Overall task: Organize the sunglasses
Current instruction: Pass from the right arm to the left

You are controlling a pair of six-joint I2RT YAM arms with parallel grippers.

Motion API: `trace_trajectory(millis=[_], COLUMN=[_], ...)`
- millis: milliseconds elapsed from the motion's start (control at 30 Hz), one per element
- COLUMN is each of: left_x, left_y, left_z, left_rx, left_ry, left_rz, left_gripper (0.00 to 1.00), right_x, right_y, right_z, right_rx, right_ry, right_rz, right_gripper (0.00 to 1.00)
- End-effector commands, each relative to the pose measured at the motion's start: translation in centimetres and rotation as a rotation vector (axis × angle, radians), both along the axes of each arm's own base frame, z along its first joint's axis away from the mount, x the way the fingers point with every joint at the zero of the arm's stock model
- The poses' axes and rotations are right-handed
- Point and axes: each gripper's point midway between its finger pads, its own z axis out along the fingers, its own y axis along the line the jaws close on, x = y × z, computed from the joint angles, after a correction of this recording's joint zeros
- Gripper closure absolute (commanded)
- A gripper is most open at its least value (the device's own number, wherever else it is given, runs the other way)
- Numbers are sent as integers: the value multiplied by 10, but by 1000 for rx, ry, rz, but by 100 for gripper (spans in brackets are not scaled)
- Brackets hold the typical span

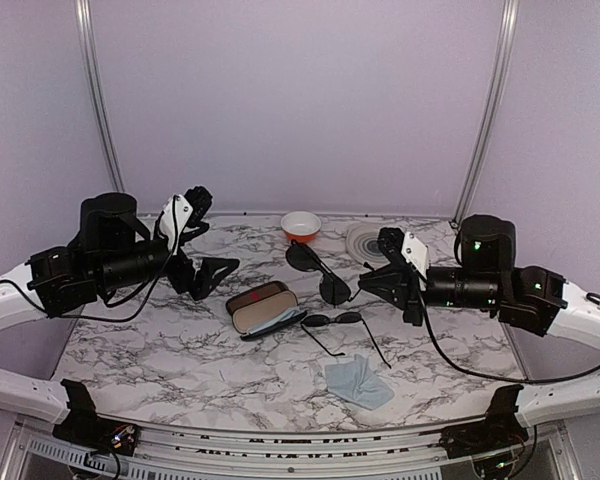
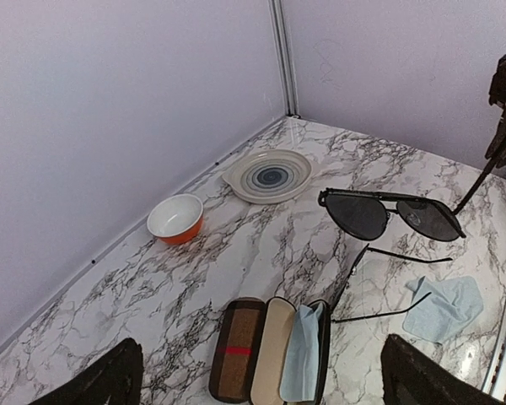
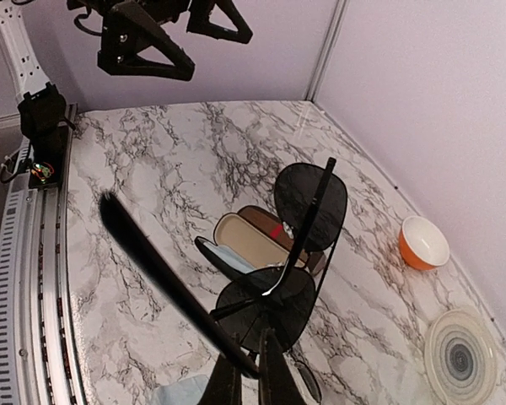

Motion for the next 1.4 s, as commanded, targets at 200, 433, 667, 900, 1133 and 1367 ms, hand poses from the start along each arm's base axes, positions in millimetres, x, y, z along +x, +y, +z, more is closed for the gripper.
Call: trace_trajectory(millis=[200, 433, 667, 900, 1133, 1367], left_x=[-95, -107, -105, -113, -115, -114], left_y=[12, 7, -4, -12, -20, -24], left_z=[-20, -37, -50, -59, -66, -67], left_rx=[205, 251, 265, 239, 222, 204], left_ry=[-301, -354, -317, -277, -236, -226], left_rz=[-519, -627, -678, -742, -784, -787], left_gripper=[2, 5, 7, 8, 15, 19], right_x=[-39, -67, -77, -75, -77, -78], right_y=[21, 31, 48, 58, 64, 71], right_z=[18, 6, -4, -10, -7, -5], right_rx=[-11, -36, -61, -76, -68, -61], right_ry=[-373, -397, -407, -418, -426, -442], right_rz=[360, 565, 661, 675, 692, 706], right_gripper=[100, 100, 100, 100, 100, 100])
